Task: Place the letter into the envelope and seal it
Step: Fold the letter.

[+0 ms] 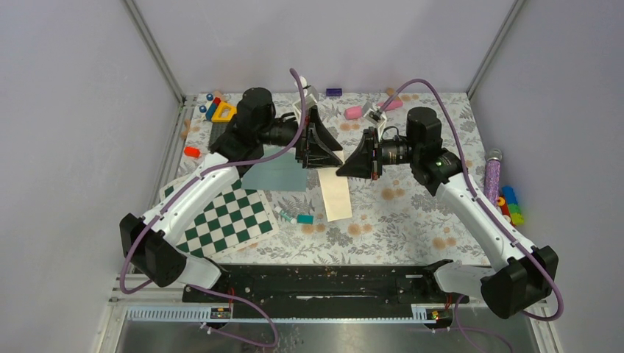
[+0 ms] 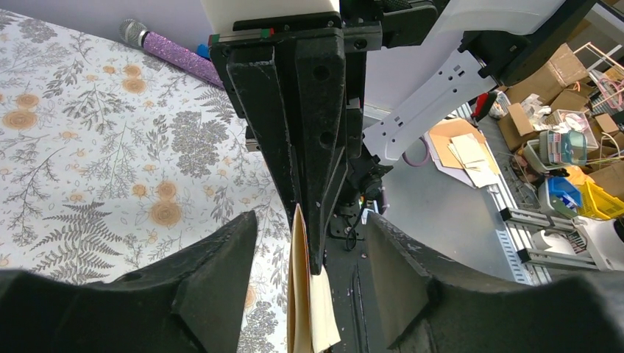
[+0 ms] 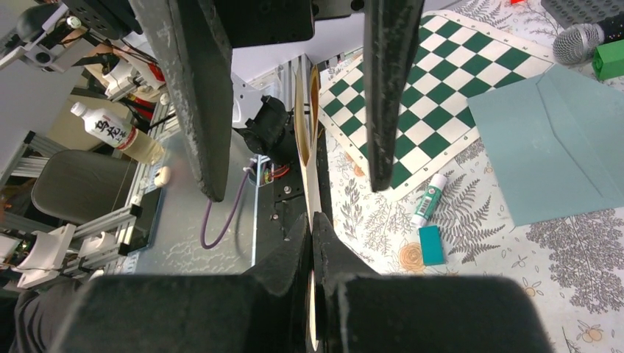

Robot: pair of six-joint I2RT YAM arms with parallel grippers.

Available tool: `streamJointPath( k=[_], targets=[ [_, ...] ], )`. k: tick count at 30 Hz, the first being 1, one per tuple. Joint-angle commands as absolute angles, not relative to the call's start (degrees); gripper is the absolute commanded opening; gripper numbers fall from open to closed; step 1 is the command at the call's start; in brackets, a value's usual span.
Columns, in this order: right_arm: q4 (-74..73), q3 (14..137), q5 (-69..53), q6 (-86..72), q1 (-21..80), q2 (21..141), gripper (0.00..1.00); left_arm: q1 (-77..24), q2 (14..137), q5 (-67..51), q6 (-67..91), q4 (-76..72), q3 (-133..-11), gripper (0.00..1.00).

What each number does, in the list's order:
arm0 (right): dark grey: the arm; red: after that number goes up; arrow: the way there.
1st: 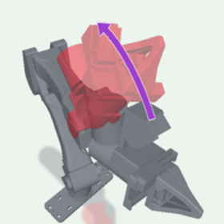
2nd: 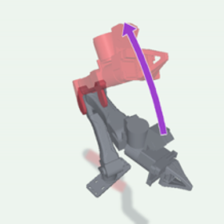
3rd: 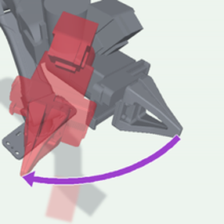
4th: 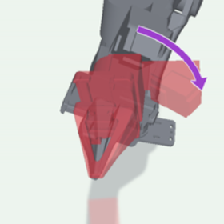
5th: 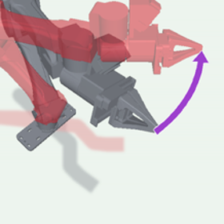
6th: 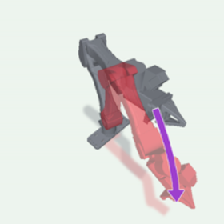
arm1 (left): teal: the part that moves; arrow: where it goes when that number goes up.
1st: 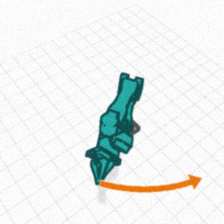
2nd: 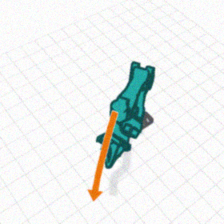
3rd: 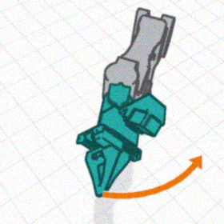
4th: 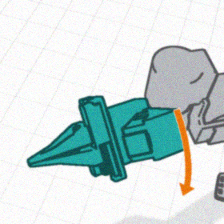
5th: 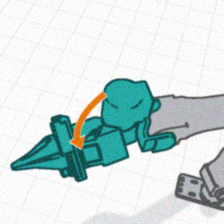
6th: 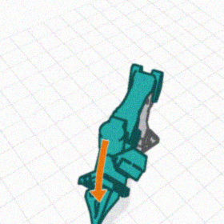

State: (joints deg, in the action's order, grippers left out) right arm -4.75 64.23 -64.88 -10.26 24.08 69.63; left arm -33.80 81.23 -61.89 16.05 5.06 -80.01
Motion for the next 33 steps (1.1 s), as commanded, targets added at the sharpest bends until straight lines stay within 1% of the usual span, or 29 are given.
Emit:
streamJointPath(
  k=[1,2,4,5,8,12,16,19,20,22,23,26,28,33],
  targets=[
    [-1.5,65.2,-66.9,-11.6,24.9,68.8,0.0,-34.4,80.5,-62.6,14.7,3.8,-80.0,0.63],
    [-1.7,65.0,-66.9,-11.5,25.0,68.6,0.0,-34.5,80.7,-62.4,14.7,3.8,-80.1,0.68],
    [-1.9,64.9,-66.8,-11.1,25.3,68.4,0.0,-34.5,81.2,-62.5,14.9,3.8,-80.6,0.71],
    [-2.0,64.9,-66.9,-10.9,25.3,68.3,0.0,-34.5,81.3,-62.5,15.1,3.8,-80.8,0.71],
    [-2.6,64.8,-66.6,-10.2,25.6,68.3,0.0,-34.6,81.9,-62.6,15.5,3.8,-81.5,0.64],
    [-2.8,64.7,-66.3,-9.9,25.8,68.4,0.0,-34.8,82.3,-62.6,15.5,3.9,-81.9,0.51],
    [-3.2,64.9,-65.9,-9.3,25.9,68.5,0.0,-35.0,82.3,-62.6,15.1,4.1,-81.8,0.3],
    [-4.0,65.0,-65.5,-8.5,25.9,68.7,0.0,-35.1,82.2,-62.5,15.2,4.1,-81.9,0.1],
    [-4.6,65.1,-65.3,-8.0,25.9,68.8,0.0,-35.0,82.2,-62.5,15.2,4.2,-82.0,0.0],
    [-6.0,65.3,-65.1,-6.5,25.9,69.0,0.0,-35.0,82.1,-62.3,15.1,4.7,-82.4,0.0],
    [-6.8,65.4,-65.0,-5.8,25.9,69.1,0.02,-35.0,82.0,-62.2,15.0,5.1,-82.6,0.0],
    [-9.0,65.2,-65.1,-3.9,25.9,69.1,0.16,-34.5,81.8,-62.1,15.1,5.5,-83.4,0.0],
    [-10.7,65.0,-65.1,-2.3,25.9,68.7,0.22,-33.9,81.6,-62.4,15.6,5.1,-83.8,0.0],
    [-12.7,63.6,-64.8,-0.3,25.9,67.9,0.23,-32.3,81.1,-63.2,18.7,2.2,-83.8,0.0]
  ],
)
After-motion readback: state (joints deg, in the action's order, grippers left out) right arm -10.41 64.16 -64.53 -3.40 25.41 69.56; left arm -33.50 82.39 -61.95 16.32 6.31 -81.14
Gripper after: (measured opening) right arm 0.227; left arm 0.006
